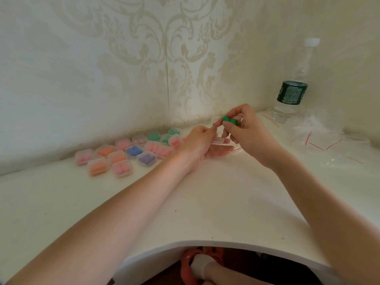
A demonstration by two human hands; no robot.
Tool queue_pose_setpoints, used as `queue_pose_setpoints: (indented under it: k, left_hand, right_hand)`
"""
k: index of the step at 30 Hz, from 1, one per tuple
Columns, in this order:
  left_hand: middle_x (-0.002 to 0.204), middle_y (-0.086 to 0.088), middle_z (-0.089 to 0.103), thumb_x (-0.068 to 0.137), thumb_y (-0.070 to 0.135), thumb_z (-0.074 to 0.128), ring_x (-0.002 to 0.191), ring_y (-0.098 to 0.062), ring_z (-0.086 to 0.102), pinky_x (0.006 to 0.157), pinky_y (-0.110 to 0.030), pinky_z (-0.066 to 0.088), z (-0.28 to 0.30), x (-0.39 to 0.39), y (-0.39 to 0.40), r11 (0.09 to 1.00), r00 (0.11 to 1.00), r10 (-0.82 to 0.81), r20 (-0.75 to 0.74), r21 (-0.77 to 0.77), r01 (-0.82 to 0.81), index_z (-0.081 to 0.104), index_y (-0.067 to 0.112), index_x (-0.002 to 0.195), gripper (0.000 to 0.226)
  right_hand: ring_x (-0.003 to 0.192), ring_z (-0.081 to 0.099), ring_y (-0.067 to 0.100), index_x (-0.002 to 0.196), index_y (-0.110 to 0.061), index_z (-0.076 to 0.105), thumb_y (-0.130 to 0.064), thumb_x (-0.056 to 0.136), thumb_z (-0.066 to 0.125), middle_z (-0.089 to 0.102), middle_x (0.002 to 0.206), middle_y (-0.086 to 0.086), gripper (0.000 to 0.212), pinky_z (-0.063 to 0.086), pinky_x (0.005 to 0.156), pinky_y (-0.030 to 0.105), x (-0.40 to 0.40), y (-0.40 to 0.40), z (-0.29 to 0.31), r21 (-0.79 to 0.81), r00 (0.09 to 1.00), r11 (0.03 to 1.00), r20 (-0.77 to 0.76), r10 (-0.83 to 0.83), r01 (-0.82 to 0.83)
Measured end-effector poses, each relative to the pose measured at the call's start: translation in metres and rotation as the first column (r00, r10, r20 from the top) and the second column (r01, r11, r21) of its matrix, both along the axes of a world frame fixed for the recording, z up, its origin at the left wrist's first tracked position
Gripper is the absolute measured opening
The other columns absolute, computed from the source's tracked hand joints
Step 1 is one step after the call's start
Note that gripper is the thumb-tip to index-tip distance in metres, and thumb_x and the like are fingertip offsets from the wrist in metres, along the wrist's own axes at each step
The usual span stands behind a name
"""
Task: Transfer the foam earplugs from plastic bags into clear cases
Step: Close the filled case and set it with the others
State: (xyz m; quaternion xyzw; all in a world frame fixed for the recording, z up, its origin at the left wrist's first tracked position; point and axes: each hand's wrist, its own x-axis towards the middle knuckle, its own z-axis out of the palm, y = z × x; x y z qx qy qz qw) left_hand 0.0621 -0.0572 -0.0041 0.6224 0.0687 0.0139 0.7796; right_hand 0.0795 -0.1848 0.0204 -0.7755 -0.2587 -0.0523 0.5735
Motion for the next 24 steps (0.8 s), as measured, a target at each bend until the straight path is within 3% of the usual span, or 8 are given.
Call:
queue_pose_setpoints:
  k: [3,6,8,11,16,20,22,24]
  left_hand:
    - [0.100,-0.015,0.069,0.100,0.023,0.045,0.078,-0.030,0.072,0.068,-0.030,0.060,0.001,0.002,0.003,0.998,0.999,-0.049,-0.001,-0.026,0.049,0.056,0.001,0.110,0.026]
    - [0.088,-0.016,0.068,0.103,0.013,0.034,0.075,-0.027,0.072,0.074,-0.031,0.059,0.006,-0.001,0.012,0.965,0.979,-0.200,-0.047,-0.184,0.188,0.059,-0.001,0.103,0.029]
    - [0.087,-0.020,0.069,0.103,0.013,0.033,0.075,-0.030,0.071,0.076,-0.034,0.057,0.007,-0.003,0.021,0.913,0.953,-0.285,-0.105,-0.331,0.237,0.057,-0.006,0.102,0.031]
    - [0.095,-0.025,0.068,0.101,0.009,0.037,0.085,-0.036,0.070,0.080,-0.036,0.057,0.008,-0.006,0.027,0.874,0.912,-0.389,-0.133,-0.366,0.320,0.057,-0.009,0.107,0.028]
    - [0.106,-0.032,0.061,0.101,0.010,0.036,0.092,-0.042,0.067,0.084,-0.037,0.055,0.006,-0.004,0.029,0.816,0.880,-0.458,-0.130,-0.454,0.358,0.051,-0.012,0.117,0.031]
    - [0.101,-0.031,0.063,0.098,0.023,0.042,0.092,-0.046,0.065,0.086,-0.038,0.053,0.004,-0.002,0.031,0.790,0.871,-0.481,-0.102,-0.481,0.380,0.054,-0.012,0.110,0.039]
    - [0.099,-0.029,0.063,0.090,0.028,0.053,0.096,-0.046,0.064,0.090,-0.038,0.051,0.003,-0.003,0.032,0.781,0.859,-0.506,-0.078,-0.465,0.417,0.055,-0.013,0.109,0.045]
    - [0.103,-0.026,0.063,0.084,0.021,0.062,0.105,-0.043,0.062,0.092,-0.035,0.050,0.003,-0.004,0.033,0.769,0.842,-0.538,-0.043,-0.435,0.469,0.055,-0.010,0.112,0.042]
  right_hand:
    - [0.061,0.061,0.002,0.096,-0.015,0.053,-0.004,0.092,0.056,0.069,0.082,-0.001,0.013,0.044,0.056,0.015,0.000,-0.001,-0.001,-0.087,0.999,0.996,0.047,-0.001,0.005]
    - [0.058,0.059,0.008,0.086,-0.021,0.061,-0.002,0.088,0.059,0.068,0.077,0.006,0.019,0.050,0.056,0.026,0.000,-0.004,-0.001,-0.165,0.999,0.986,0.043,0.017,-0.010]
    - [0.044,0.050,0.006,0.085,-0.019,0.066,-0.002,0.087,0.061,0.062,0.060,-0.001,0.018,0.045,0.049,0.022,-0.001,-0.006,-0.002,-0.211,0.999,0.977,0.025,0.024,-0.018]
    - [0.038,0.046,0.002,0.088,-0.010,0.070,0.002,0.085,0.064,0.058,0.049,-0.009,0.014,0.038,0.044,0.014,-0.003,-0.007,-0.001,-0.202,0.999,0.978,-0.009,0.046,-0.047]
    - [0.044,0.053,0.000,0.087,-0.011,0.070,0.007,0.079,0.066,0.062,0.055,-0.014,0.020,0.040,0.046,0.008,-0.006,-0.009,0.003,-0.237,0.996,0.969,0.031,0.079,-0.070]
    - [0.048,0.053,0.002,0.085,-0.009,0.061,0.011,0.076,0.065,0.065,0.090,0.005,0.023,0.042,0.047,0.010,-0.008,-0.007,0.003,-0.265,0.993,0.962,0.072,0.093,-0.071]
    - [0.047,0.051,0.001,0.083,-0.008,0.063,0.012,0.076,0.065,0.067,0.083,0.001,0.021,0.039,0.045,0.007,-0.009,-0.007,0.003,-0.287,0.992,0.957,0.098,0.084,-0.052]
    - [0.044,0.050,0.000,0.083,-0.009,0.067,0.009,0.078,0.064,0.064,0.066,-0.011,0.019,0.035,0.043,0.005,-0.009,-0.008,0.003,-0.299,0.992,0.954,0.117,0.057,-0.020]
